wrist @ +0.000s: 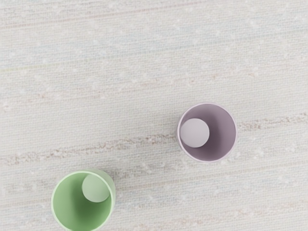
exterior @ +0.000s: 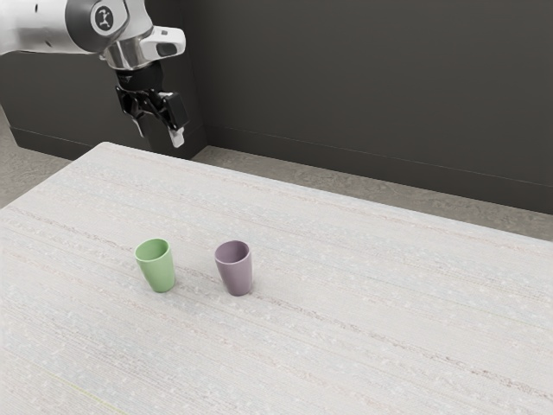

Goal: Place the right cup onto the left cup

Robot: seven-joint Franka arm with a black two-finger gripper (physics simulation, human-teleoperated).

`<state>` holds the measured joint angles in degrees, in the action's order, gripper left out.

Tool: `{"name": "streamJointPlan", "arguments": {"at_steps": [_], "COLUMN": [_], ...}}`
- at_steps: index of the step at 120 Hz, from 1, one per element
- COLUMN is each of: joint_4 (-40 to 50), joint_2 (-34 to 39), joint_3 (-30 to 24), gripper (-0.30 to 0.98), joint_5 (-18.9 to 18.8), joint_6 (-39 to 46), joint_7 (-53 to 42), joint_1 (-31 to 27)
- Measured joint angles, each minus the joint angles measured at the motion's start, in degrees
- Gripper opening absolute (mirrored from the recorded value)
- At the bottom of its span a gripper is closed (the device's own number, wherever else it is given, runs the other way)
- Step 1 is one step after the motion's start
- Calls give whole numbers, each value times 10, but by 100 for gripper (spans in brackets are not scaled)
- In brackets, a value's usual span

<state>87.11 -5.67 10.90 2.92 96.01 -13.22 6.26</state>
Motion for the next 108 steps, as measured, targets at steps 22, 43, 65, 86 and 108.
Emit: {"name": "streamJointPlan", "arguments": {"at_steps": [22,43,65,86,108], "joint_4": [-1,5,69,112,165], "joint_2": [-1,0,14,-3,-20], "joint_3": [0,-2,-18,-37,-42], "gripper": [69,69,69,69,69], "joint_5": [-1,2,20,25,26], "joint_6": [0,-1,26,73,124], "joint_7": [1,2,6,26,45], "joint_1": [0,-1,-2,12,7]}}
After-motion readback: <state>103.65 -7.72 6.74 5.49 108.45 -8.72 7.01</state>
